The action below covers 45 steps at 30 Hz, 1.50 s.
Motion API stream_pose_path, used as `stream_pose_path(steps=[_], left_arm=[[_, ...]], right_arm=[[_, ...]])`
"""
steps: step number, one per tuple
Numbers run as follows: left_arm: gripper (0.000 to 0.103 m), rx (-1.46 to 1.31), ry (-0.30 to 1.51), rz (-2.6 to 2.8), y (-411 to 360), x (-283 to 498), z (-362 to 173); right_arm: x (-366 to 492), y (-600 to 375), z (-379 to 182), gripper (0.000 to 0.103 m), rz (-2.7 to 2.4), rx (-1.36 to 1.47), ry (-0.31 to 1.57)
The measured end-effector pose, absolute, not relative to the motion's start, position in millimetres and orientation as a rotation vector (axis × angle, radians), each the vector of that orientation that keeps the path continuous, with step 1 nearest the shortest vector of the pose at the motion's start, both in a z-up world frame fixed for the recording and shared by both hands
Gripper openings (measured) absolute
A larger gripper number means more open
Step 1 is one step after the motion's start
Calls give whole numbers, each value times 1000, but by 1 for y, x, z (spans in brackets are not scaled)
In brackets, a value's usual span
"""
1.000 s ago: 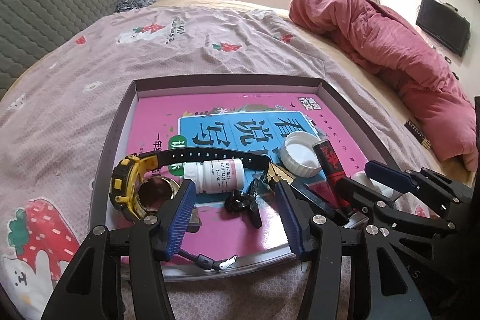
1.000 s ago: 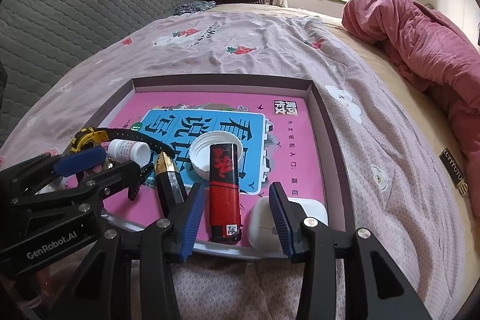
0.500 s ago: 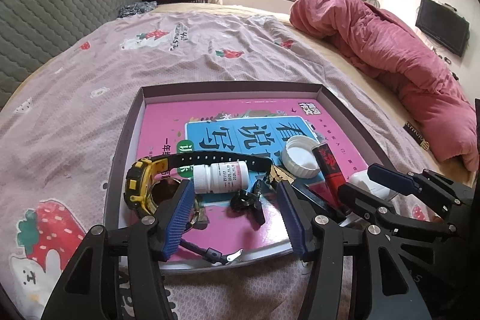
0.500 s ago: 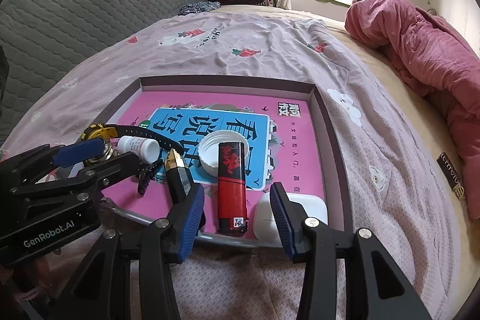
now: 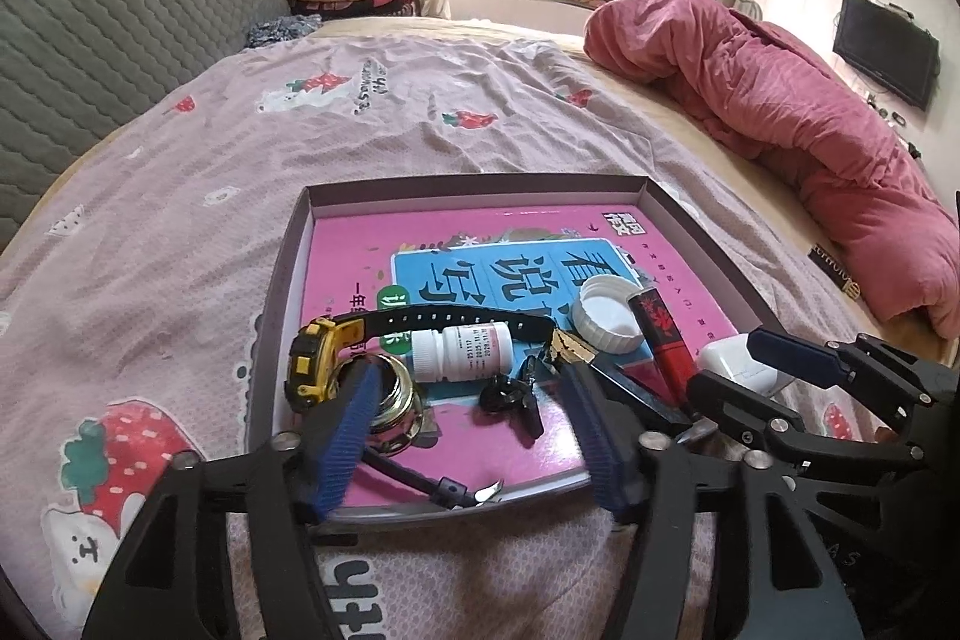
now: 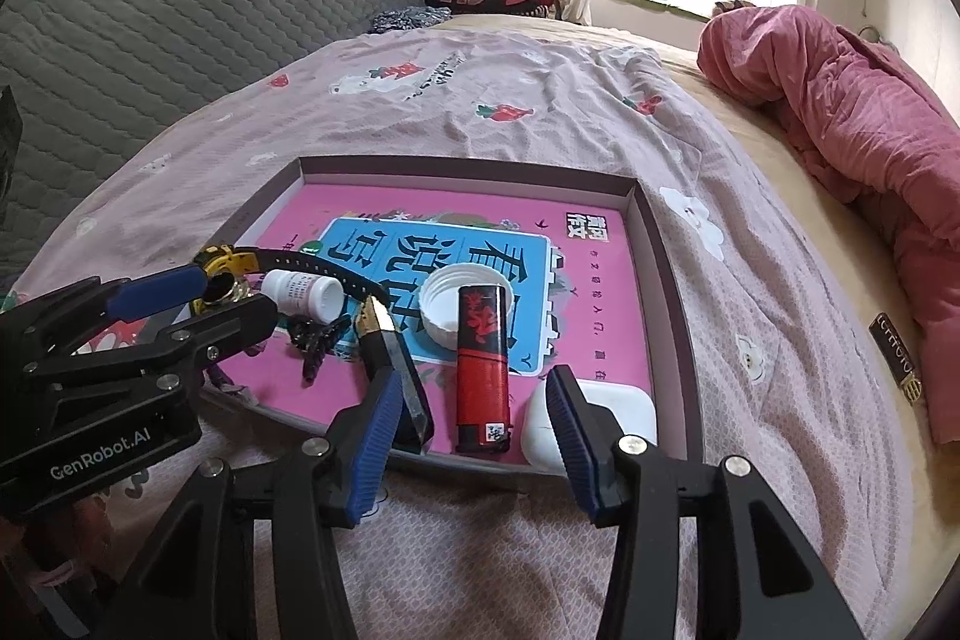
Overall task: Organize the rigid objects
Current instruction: 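Withdraw both open tools back from the box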
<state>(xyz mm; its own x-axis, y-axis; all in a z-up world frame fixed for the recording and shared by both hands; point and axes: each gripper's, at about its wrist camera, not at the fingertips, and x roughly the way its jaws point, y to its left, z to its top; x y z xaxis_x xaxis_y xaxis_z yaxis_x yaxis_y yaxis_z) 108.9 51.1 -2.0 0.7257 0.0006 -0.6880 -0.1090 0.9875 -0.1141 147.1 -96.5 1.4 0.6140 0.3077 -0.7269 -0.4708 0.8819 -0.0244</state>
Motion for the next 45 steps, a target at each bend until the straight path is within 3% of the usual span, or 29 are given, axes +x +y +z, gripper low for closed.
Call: stream_pose_path(steps=[45], left_arm=[[76,-81,691,141,37,61,32]], right_arm=[[110,-121,21,50,410,-159,761]])
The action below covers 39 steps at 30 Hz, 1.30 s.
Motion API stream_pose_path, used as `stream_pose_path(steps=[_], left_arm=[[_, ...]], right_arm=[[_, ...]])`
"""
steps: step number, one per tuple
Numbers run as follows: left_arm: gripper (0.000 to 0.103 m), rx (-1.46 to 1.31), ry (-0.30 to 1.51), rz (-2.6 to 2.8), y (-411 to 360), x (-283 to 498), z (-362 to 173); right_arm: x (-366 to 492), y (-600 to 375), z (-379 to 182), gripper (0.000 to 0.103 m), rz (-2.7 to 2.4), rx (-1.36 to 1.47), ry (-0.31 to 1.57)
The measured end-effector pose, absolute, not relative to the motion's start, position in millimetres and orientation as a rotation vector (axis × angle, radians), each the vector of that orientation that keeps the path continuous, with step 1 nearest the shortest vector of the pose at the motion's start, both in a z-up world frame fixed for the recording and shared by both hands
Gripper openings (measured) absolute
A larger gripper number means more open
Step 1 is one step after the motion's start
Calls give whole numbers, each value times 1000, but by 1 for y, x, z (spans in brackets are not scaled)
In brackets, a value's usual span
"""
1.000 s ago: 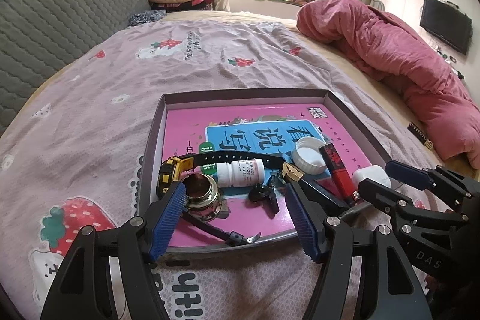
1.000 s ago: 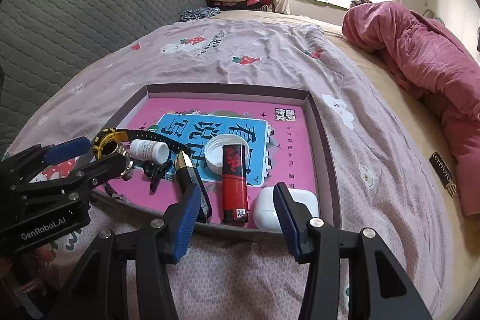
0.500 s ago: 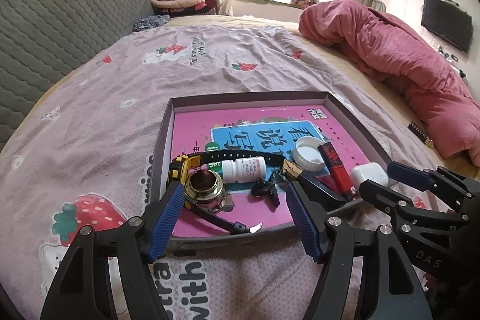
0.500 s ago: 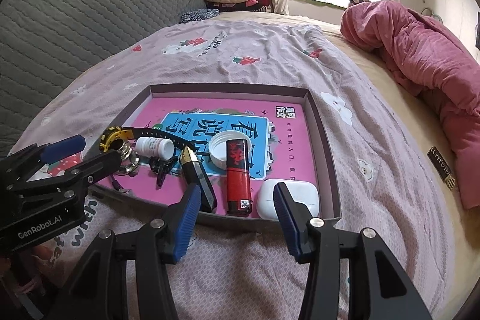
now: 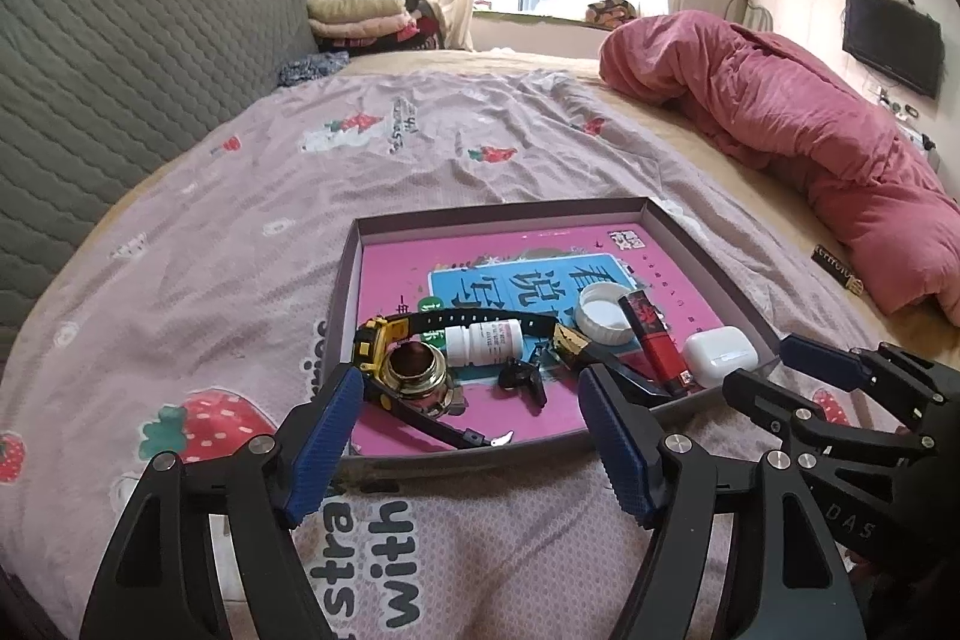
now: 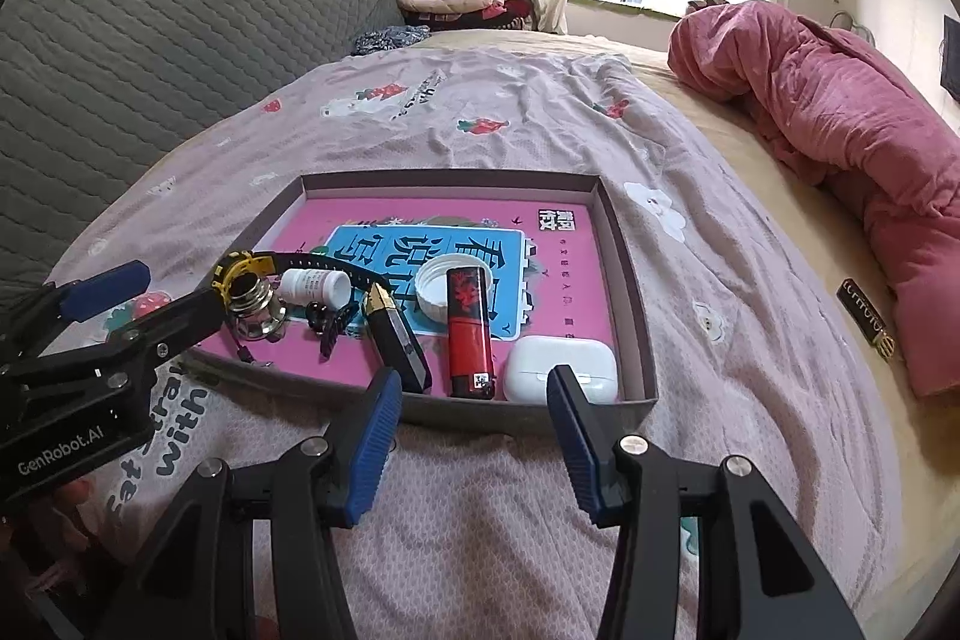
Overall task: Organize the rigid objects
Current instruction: 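Withdraw both open tools back from the box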
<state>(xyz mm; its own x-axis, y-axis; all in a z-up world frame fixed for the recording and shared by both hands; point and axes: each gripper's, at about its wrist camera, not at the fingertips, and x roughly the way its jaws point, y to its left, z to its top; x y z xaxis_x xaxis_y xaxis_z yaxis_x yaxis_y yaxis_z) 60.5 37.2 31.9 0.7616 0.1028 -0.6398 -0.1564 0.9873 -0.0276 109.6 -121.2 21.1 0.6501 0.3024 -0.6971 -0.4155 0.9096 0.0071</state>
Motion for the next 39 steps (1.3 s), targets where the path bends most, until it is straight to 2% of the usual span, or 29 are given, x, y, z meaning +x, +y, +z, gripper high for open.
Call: stream_pose_path(steps=[11,39], left_arm=[[76,-84,694,155,35,44,37],[76,-105,770,230,27,17,36]], right_arm=[[93,-132,41,50,423,-116,709],[46,-149,51,50,400,-73,686]])
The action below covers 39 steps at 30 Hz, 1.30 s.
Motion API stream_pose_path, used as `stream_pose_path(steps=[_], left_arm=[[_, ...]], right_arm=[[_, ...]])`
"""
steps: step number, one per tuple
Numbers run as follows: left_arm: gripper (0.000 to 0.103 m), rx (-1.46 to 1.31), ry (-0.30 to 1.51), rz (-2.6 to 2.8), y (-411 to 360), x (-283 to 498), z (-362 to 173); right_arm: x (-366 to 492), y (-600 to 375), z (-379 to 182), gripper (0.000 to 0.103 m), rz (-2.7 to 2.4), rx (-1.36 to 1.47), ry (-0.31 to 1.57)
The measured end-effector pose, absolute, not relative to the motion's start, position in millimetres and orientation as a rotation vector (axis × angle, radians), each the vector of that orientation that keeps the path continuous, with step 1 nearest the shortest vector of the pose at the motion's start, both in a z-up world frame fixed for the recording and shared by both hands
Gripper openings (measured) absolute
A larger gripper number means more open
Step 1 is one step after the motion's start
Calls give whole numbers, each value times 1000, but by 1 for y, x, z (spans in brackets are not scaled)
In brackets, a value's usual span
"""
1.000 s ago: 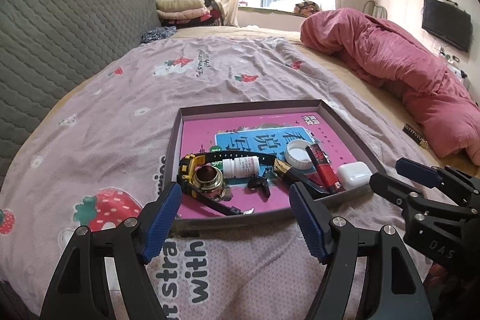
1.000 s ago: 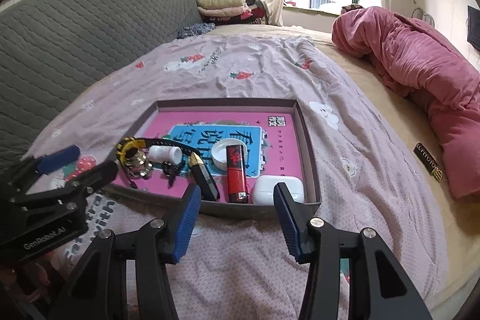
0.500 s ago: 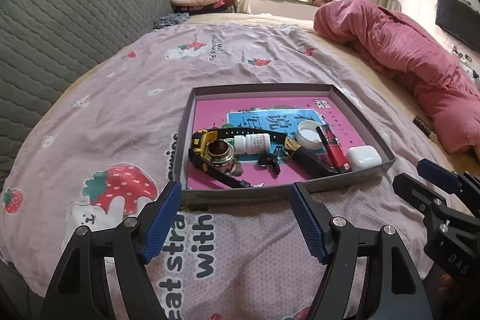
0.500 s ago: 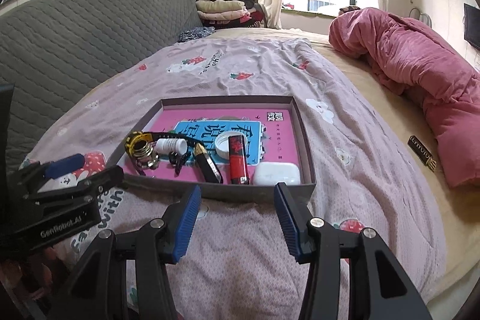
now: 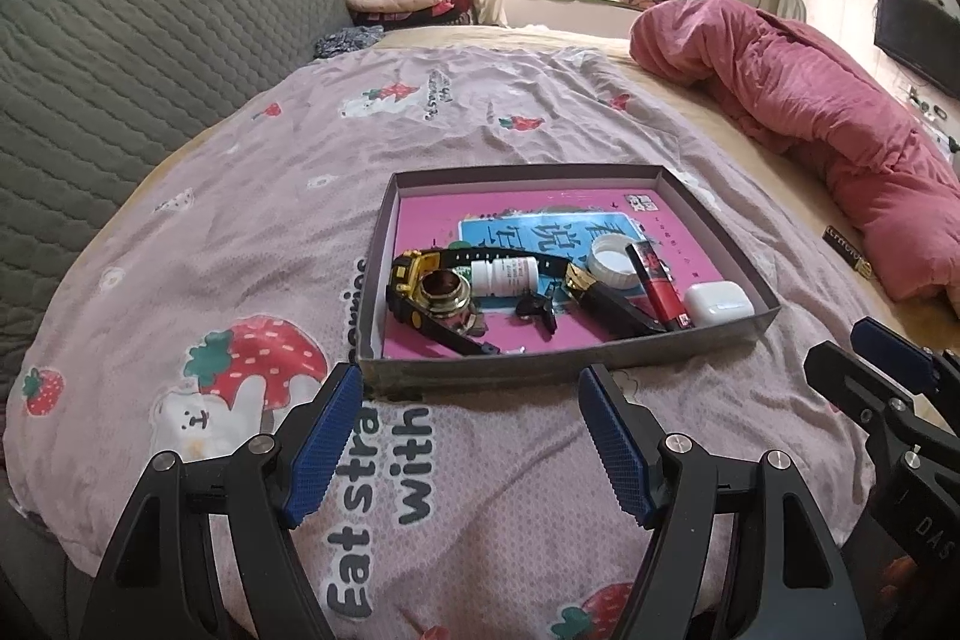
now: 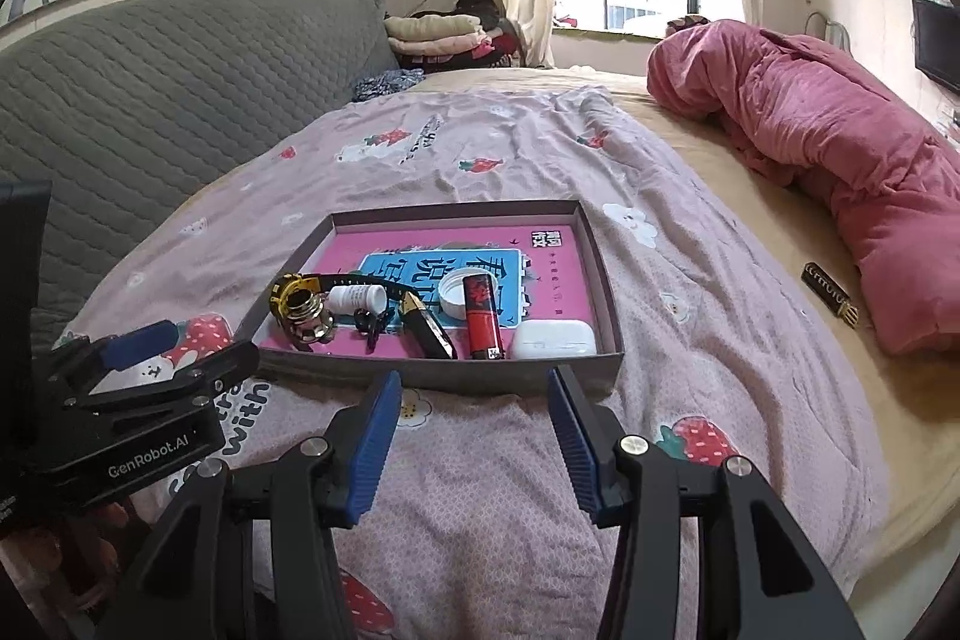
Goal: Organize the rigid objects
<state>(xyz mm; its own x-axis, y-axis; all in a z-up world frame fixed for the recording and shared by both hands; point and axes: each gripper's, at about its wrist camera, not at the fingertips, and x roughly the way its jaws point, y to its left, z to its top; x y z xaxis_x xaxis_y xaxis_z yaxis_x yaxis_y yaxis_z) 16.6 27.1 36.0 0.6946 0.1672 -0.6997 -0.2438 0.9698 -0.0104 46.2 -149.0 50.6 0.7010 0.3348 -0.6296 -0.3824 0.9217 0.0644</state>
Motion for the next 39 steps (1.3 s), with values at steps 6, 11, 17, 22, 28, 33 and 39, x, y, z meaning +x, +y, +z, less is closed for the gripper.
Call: stream_pose_path(steps=[6,11,17,22,28,33,39], left_arm=[[76,-127,788,224,22,6,33],[76,-129,801,227,19,1,31],[76,-127,811,232,20,3,24],[76,-128,825,236,21,5,16],[76,-138,851,239,24,9,3],[76,-136,864,242,24,13,-3],[76,-132,875,242,23,17,-10]], right_arm=[[39,-154,46,50,395,-81,688],[31,-152,41,50,389,-107,694],[28,-148,32,50,392,-132,687],[31,-145,21,50,382,-144,702],[37,-144,7,50,382,-134,734],[45,-142,-2,50,361,-149,747],[50,-141,-11,50,365,-150,769]])
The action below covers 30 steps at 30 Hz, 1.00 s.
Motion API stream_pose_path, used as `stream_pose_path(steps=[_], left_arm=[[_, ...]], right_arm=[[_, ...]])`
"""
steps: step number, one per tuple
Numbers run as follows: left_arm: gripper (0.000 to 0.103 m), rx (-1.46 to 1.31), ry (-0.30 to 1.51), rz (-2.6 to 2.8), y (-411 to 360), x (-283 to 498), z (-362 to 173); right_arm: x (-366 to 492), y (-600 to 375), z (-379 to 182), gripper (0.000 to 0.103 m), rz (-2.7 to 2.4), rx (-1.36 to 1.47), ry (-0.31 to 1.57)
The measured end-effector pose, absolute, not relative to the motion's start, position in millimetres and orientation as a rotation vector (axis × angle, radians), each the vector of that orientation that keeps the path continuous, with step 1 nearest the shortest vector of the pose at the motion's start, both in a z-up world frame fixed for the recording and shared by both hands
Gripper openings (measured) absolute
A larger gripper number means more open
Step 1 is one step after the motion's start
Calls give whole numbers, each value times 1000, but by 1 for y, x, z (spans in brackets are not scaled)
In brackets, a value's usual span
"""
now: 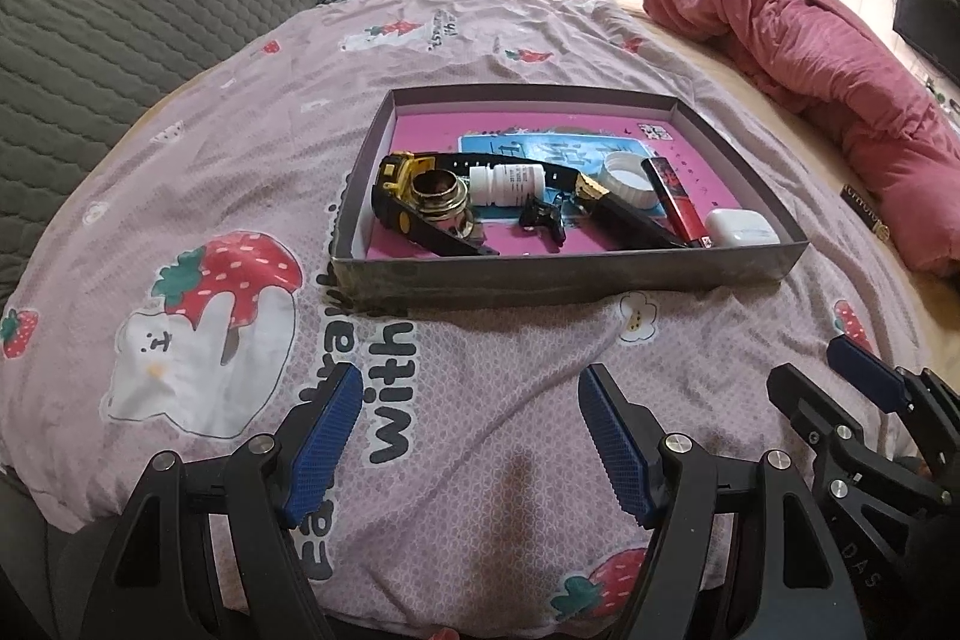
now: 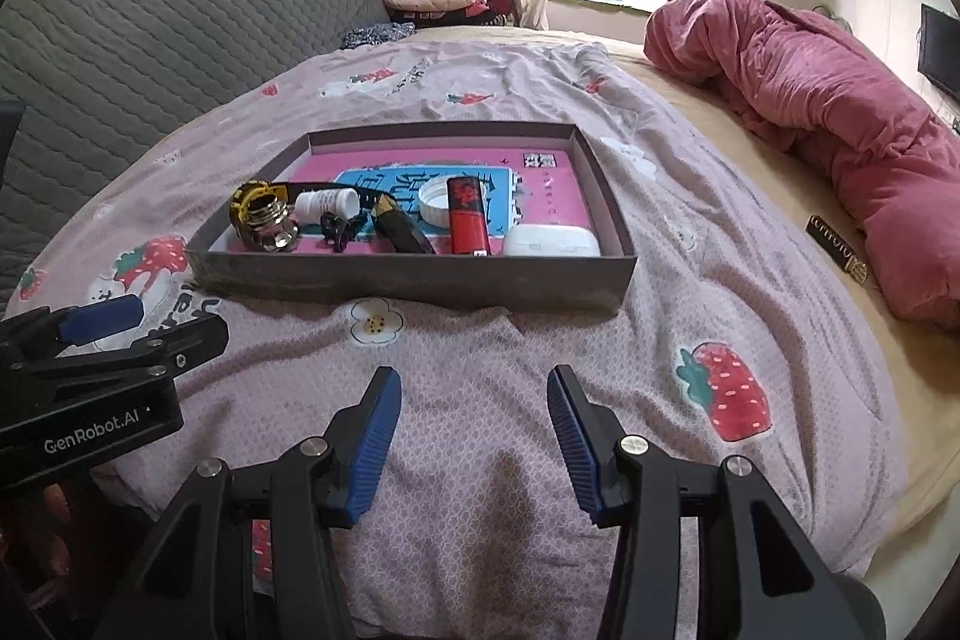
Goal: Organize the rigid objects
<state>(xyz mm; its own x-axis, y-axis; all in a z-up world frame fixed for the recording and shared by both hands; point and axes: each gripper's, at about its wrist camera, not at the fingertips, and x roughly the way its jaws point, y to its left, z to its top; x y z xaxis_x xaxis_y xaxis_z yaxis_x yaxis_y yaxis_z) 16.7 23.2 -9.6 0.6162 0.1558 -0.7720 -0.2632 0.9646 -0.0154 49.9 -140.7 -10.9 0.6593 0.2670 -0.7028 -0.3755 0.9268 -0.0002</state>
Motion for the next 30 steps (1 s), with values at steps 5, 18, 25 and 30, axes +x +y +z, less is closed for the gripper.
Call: stream_pose_path(steps=[5,18,25,30], left_arm=[[76,-135,886,246,24,19,-14],[76,-129,898,264,26,21,-19],[76,-126,898,260,26,21,-18],[76,-129,894,261,27,21,-17]], right_arm=[[53,-142,-12,50,353,-154,765],[58,-147,-16,50,347,-129,785],[56,-144,-15,50,366,-135,779],[57,-144,-16,50,371,-126,790]])
